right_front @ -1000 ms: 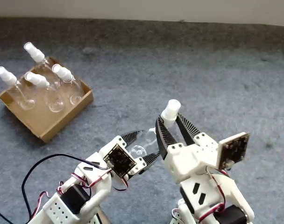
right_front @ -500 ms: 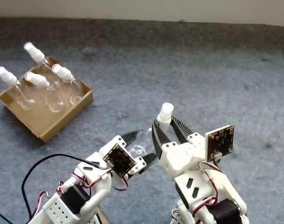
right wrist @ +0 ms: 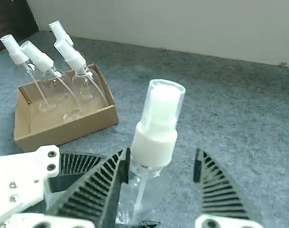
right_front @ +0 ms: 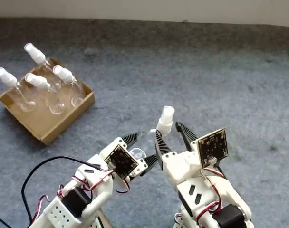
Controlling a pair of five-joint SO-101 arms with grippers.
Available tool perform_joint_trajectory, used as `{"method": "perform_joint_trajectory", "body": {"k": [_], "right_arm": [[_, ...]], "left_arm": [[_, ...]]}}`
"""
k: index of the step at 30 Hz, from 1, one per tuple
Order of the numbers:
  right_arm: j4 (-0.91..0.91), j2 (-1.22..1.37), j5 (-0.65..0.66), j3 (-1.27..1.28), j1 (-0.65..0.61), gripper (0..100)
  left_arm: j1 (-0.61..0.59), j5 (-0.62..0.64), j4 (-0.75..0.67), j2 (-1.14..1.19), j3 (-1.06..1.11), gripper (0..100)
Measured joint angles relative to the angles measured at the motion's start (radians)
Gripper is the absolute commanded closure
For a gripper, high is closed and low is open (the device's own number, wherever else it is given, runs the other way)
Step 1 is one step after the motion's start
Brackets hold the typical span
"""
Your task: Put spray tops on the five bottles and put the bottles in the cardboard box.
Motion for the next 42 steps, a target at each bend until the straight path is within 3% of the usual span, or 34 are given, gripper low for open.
{"method": "perform_joint_trajectory", "body": {"k": [12, 18, 38, 42], "right_arm": [[0.048, -0.049, 0.002, -0.161, 0.009, 78.2], [0.068, -0.06, 0.002, -0.222, 0.175, 78.2], [-0.002, -0.061, 0.002, 0.147, 0.201, 78.3], [-0.002, -0.061, 0.002, 0.15, 0.201, 87.7]], "left_arm": [[-0.055, 0.0, -0.002, -0.003, 0.0, 93], [-0.153, 0.0, -0.002, -0.003, -0.011, 93], [-0.164, 0.0, -0.002, -0.006, -0.049, 93], [-0.164, 0.0, -0.002, -0.006, -0.049, 93]]}}
